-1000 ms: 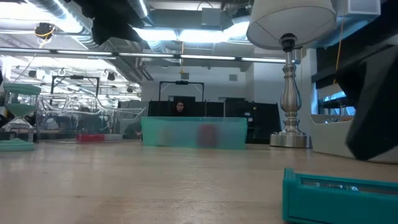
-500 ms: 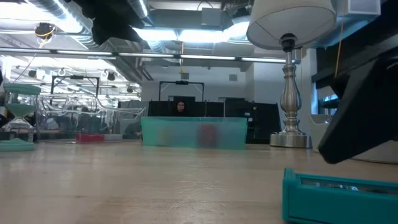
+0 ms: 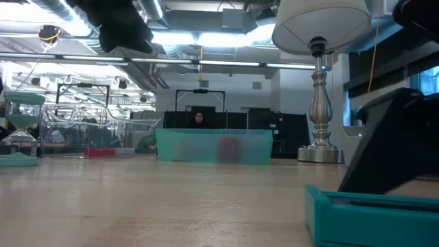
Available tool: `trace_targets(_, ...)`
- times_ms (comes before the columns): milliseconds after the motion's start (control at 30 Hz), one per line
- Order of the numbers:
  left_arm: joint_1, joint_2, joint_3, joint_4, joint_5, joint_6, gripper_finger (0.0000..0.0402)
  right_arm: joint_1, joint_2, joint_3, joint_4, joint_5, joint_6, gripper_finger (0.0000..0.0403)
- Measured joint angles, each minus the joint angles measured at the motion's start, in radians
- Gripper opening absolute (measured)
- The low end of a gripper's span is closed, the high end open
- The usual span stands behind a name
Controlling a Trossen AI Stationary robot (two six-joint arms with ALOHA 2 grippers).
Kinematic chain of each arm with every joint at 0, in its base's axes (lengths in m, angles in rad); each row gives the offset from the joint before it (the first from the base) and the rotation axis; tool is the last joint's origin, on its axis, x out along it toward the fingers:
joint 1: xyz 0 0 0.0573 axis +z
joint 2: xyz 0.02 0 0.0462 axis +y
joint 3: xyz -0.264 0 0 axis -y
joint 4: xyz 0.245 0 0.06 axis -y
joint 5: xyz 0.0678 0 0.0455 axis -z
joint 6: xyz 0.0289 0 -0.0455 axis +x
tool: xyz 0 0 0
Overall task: Pick & Place Office items
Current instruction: Put the blue timer into the transparent bin
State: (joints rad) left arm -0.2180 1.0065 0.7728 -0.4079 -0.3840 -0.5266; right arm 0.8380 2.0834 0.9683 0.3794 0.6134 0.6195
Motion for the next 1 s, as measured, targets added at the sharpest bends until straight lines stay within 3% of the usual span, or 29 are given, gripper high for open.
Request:
trace_targets(600, 0.000, 0.000, -0.018, -0.011, 0.000, -0.009, 0.0157, -0.029, -0.008, 0.005, -0.142, 0.002, 0.035, 0.0340)
trace_targets(767, 0.000, 0.000, -0.018, -0.010, 0.000, -0.009, 0.0157, -0.030, -0.008, 0.003, -0.147, 0.003, 0.038, 0.0287)
trace_targets(1000, 0.000, 0.000, -0.018, -0.010, -0.028, -0.004, 0.0157, -0.033, -0.008, 0.002, -0.145, 0.012, 0.037, 0.0176)
